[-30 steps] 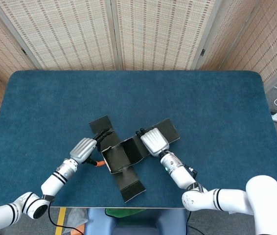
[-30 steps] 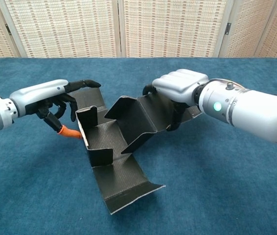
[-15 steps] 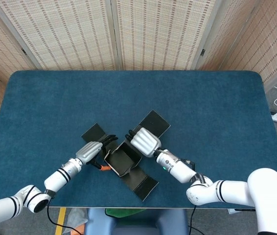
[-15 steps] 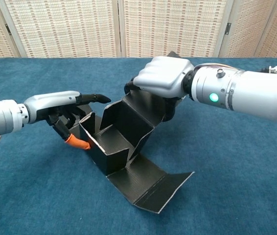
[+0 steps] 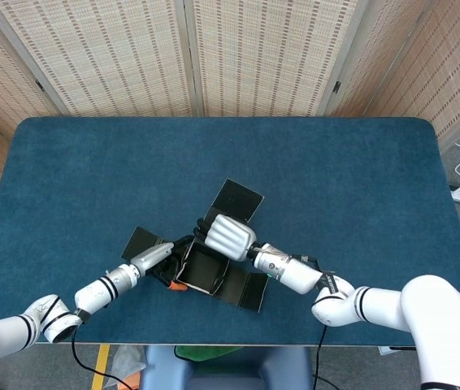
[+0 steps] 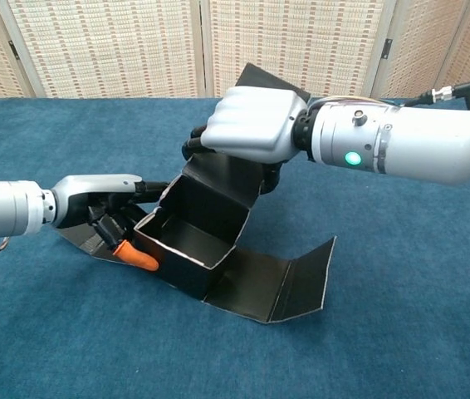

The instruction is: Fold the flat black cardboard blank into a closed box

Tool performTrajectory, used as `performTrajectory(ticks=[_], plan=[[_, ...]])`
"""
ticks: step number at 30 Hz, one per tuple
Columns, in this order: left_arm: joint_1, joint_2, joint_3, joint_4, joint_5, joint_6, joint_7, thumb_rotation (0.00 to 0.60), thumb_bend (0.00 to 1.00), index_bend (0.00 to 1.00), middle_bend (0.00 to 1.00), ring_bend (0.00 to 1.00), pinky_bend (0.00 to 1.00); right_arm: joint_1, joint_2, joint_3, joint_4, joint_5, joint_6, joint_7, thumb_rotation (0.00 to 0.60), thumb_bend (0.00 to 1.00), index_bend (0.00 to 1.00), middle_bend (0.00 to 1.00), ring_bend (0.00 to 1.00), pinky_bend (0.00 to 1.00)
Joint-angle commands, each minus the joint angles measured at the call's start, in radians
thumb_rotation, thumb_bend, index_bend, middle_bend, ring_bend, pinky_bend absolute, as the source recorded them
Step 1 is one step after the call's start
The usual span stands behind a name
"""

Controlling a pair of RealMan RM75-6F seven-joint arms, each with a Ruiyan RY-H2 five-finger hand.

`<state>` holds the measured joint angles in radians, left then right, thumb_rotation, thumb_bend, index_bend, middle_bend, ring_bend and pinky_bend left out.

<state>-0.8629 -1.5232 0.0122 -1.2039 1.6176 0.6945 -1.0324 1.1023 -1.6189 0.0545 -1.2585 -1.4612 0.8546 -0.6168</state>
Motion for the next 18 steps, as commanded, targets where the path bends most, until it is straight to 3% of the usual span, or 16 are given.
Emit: performTrajectory(ticks=[1,6,9,18], plan=[[-0.020,-0.016,0.040,0.040,0.035,0.020,-0.104,0.600,0.19,0.06,0.06,0.53,0.77,0.004,-0.023,0.005,0.026,-0.021,0.013,0.011,0.600,0.18,0.29,0.24,0.74,1.00],[-0.007,-0.044,0.059,0.090,0.032,0.062,-0.130,0.600,0.19,0.22,0.22,0.56,0.76,-0.001,-0.062,0.014,0.065,-0.045,0.037,0.032,0.600,0.18,0.01,0.06,0.73,1.00],[-0.001,-0.046,0.067,0.096,0.026,0.074,-0.129,0.600,0.19,0.28,0.28,0.56,0.76,-0.011,-0.067,0.017,0.071,-0.046,0.046,0.044,0.600,0.16,0.00,0.00,0.70,1.00],[0.015,-0.032,0.078,0.077,-0.004,0.089,-0.113,0.600,0.19,0.29,0.30,0.56,0.76,-0.071,-0.019,0.037,-0.003,0.002,0.070,0.097,0.600,0.08,0.00,0.00,0.66,1.00]])
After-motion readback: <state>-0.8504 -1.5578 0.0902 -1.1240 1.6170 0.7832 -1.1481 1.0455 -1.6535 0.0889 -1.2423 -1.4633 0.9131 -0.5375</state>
